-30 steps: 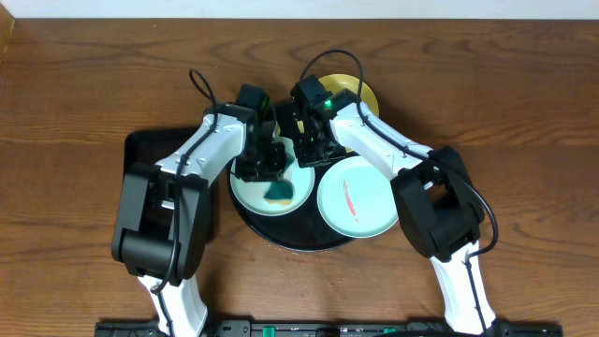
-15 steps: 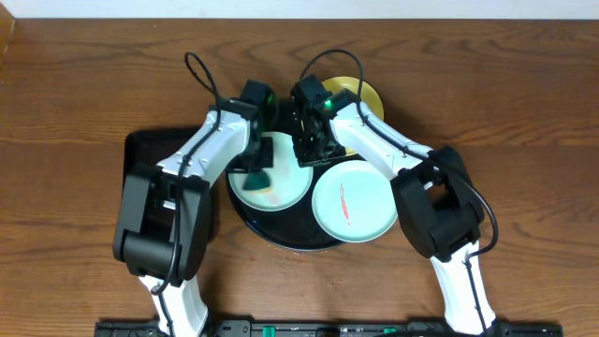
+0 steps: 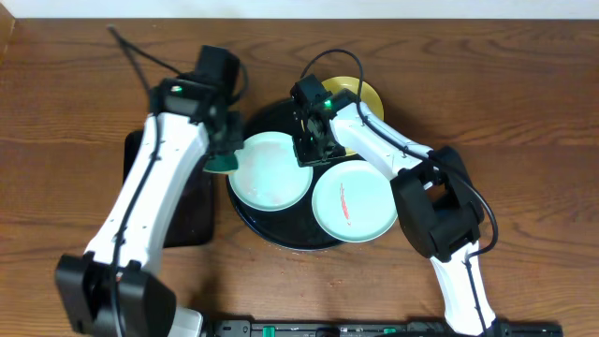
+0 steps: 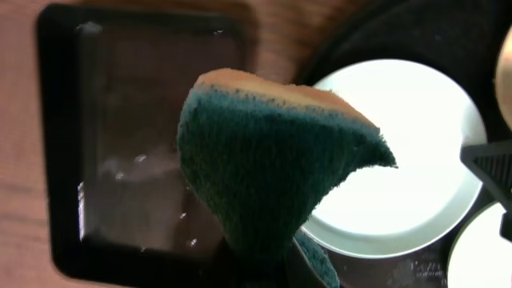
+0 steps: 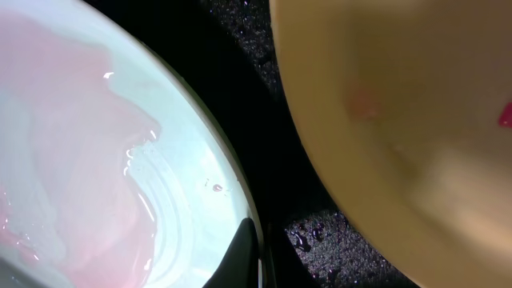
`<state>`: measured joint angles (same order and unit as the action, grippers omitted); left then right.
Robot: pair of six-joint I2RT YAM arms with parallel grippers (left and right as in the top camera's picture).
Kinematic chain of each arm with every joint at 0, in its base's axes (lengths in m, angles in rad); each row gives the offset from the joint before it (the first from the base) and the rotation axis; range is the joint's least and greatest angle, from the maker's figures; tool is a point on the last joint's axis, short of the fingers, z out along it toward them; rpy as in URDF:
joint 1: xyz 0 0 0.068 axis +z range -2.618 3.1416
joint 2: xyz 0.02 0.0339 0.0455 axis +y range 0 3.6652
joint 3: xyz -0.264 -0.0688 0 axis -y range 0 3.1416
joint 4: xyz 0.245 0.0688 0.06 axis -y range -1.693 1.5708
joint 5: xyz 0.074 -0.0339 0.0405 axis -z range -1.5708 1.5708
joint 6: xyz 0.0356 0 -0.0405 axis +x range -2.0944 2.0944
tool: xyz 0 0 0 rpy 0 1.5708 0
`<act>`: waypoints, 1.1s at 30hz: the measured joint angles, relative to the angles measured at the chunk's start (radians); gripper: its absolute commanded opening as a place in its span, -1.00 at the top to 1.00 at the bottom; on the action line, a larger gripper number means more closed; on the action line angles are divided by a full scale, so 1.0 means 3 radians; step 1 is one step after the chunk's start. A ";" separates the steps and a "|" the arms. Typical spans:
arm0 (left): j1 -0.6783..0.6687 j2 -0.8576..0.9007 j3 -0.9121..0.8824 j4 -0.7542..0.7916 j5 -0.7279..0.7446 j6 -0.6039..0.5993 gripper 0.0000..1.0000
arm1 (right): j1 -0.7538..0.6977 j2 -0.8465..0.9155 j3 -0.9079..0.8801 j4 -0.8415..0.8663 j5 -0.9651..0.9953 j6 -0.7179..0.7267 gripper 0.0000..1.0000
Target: Clean dirty plates on tray and stack at the side
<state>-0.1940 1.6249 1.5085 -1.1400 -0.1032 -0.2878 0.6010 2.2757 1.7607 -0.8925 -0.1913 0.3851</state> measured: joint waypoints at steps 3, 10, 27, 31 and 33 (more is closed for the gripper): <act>0.0228 -0.0071 0.0000 -0.0065 0.0043 0.0001 0.85 | 0.0017 0.0003 0.0000 0.0019 0.0022 0.0006 0.98; 0.0762 -0.0074 0.0000 -0.0107 0.0264 0.0094 0.85 | 0.0027 0.0003 0.0000 0.0015 0.0034 0.0001 0.98; 0.1466 -0.0074 -0.0001 -0.0097 0.0787 0.0277 0.85 | 0.0415 -0.0671 -0.0029 0.0094 0.1472 -0.0472 0.98; 0.1467 -0.0074 -0.0001 -0.0076 0.0787 0.0277 0.85 | 0.0619 -0.0721 -0.0029 0.0100 0.2069 -0.0495 0.98; 0.1467 -0.0074 -0.0001 -0.0076 0.0787 0.0277 0.85 | 0.0731 -0.0788 -0.0029 0.0102 0.2410 -0.0506 0.98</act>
<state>0.2462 1.6028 1.5082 -1.1629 0.1329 -0.2047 0.8204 2.0392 1.7519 -0.8619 0.5316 0.2333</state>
